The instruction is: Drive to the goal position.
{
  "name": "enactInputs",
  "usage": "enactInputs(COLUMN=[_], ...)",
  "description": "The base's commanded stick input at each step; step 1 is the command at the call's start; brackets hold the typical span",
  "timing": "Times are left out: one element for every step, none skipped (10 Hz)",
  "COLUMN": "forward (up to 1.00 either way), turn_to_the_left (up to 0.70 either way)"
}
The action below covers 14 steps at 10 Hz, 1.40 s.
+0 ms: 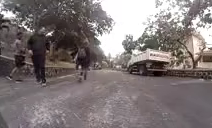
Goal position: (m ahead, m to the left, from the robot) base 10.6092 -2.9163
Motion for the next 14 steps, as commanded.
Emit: enactInputs(forward=[1.00, 1.00, 1.00, 1.00, 1.00, 1.00, 1.00, 1.00, 1.00, 1.00, 1.00, 1.00, 1.00, 1.00], turn_to_the_left=[0.00, 0.00, 0.00, 0.00, 0.00, 0.00, 0.00, 0.00, 0.00, 0.00, 0.00, 0.00, 0.00, 0.00])
